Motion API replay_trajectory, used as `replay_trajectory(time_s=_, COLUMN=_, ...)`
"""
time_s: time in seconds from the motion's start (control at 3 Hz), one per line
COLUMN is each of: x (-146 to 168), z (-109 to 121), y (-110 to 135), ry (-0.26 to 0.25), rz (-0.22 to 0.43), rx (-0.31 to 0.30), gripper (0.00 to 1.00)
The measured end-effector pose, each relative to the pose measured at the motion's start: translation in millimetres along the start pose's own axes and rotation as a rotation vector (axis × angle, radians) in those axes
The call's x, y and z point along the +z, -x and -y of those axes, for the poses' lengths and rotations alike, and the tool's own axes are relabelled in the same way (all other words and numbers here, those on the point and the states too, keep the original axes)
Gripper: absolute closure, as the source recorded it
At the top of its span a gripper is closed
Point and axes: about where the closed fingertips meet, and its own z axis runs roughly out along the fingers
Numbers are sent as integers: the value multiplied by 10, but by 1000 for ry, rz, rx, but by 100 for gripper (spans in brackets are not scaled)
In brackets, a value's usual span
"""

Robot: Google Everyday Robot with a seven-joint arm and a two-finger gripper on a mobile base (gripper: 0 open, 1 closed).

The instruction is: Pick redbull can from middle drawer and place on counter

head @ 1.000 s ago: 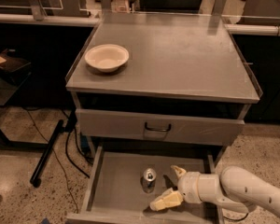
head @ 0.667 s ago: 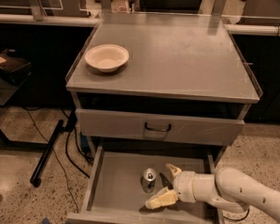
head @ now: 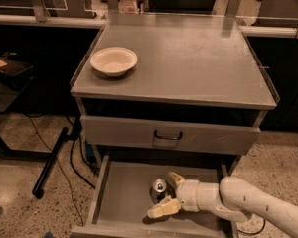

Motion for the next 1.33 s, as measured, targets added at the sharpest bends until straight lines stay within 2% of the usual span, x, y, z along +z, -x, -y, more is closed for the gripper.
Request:
replay_trajectory(time_s=0.67, x=227, z=280, y=-186, ry=18, rz=-23, rx=16, gripper=0)
replay_trajectory(time_s=1.33, x=387, z=410, y=-394, ry=23, rz=-36, rx=54, gripper=0)
